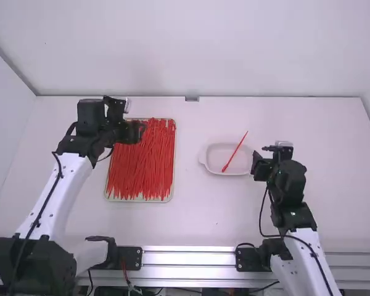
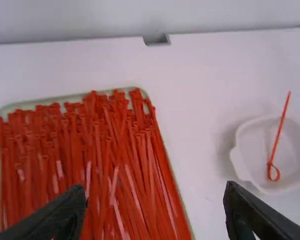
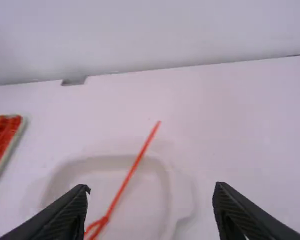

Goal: Fasten the cable tie

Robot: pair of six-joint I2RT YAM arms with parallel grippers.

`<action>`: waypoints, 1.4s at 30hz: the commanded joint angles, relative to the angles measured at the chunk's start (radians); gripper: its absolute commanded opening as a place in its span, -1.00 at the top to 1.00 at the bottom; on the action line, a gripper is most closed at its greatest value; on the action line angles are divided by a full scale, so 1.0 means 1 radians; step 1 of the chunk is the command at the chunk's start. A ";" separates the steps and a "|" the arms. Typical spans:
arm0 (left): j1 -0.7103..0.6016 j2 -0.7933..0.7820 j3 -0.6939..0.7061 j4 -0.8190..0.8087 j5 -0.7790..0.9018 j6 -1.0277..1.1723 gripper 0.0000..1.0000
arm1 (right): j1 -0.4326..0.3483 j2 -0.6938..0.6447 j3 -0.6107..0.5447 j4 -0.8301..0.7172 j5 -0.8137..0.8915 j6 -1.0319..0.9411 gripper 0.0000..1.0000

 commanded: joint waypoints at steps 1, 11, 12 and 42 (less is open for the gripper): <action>0.002 -0.065 -0.045 0.028 -0.079 0.001 -0.36 | -0.049 -0.052 -0.057 0.002 -0.007 -0.094 -0.25; 0.002 -0.297 -0.277 0.260 -0.311 0.001 0.11 | -0.061 -0.297 -0.303 0.002 -0.007 -0.094 0.24; 0.002 -0.316 -0.296 0.279 -0.331 0.001 0.15 | -0.061 -0.315 -0.321 0.002 -0.007 -0.094 0.27; 0.002 -0.938 -0.918 0.419 -0.351 0.001 1.00 | -0.061 -0.717 -0.403 0.002 -0.007 -0.094 1.00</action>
